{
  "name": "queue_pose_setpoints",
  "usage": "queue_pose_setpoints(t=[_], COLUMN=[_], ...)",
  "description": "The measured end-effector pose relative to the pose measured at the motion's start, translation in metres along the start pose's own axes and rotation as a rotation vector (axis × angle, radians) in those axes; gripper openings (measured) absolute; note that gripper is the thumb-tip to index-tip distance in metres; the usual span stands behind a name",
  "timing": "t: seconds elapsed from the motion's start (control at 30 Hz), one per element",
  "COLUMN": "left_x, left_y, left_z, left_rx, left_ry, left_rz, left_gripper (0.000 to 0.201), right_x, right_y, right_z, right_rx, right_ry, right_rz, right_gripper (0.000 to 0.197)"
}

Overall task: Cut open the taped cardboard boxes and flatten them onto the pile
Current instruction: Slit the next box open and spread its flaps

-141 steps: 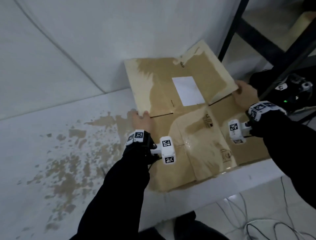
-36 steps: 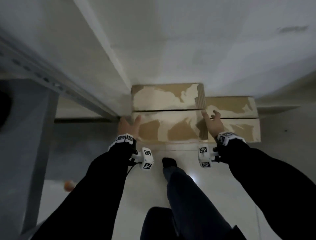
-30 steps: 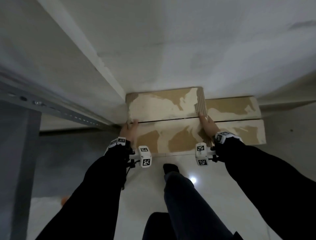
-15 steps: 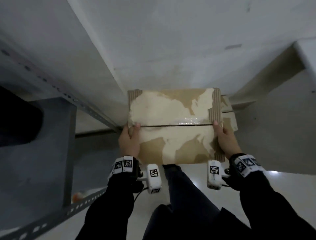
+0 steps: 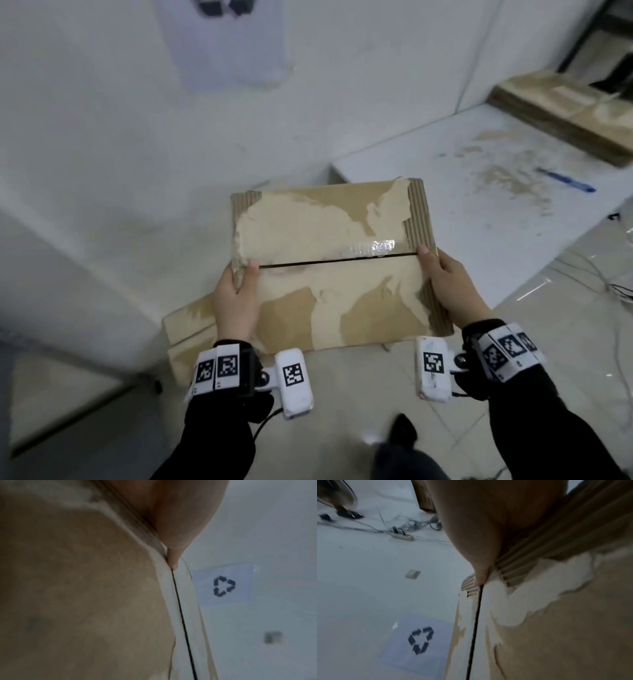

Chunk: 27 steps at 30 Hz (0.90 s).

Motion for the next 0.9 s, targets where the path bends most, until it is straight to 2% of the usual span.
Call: queue_pose_setpoints(t=[0.17, 0.23, 0.37, 0.47, 0.63, 0.9], left_x=[0.012, 0.016, 0.021, 0.024, 0.040, 0.081], left_y=[-0.074, -0.105, -0.162, -0.190, -0.209, -0.219], left_z=[-0.122, -0.186, -0.301, -0.369, -0.449, -0.532], left_rx=[0.004, 0.007, 0.034, 0.081, 0.212, 0.370], left_ry=[0.099, 0.123, 0.137, 0.144, 0.112, 0.088], left_rz=[-0.104, -0.141, -0.135, -0.115, -0.036, 0.002], left_gripper=[0.037, 0.036, 0.040, 0.040, 0.043, 0.049], right_x=[0.057, 0.095, 0.185, 0.247, 0.343, 0.457], right_y=[0.008, 0.007, -0.002, -0.008, -0.013, -0.033], right_z=[0.119, 0.175, 0.271, 0.324, 0.371, 0.401], right_rx=[0.008, 0.028, 0.025, -0.017, -0.157, -0.361], right_ry=[-0.087, -0.114, -0.135, -0.090, 0.017, 0.146], right_rz=[0.102, 0.120, 0.093, 0.065, 0.067, 0.029], right_gripper=[0.035, 0.036, 0.037, 0.038, 0.038, 0.060])
Point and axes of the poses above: each hand's wrist, its own x-axis towards the middle knuckle, its own z-axis out of the back of the hand, y = z × x, the point moved 3 cm from there along x, towards the middle knuckle, and after that the axes turned 2 degrees about x, right-handed, at the moved point
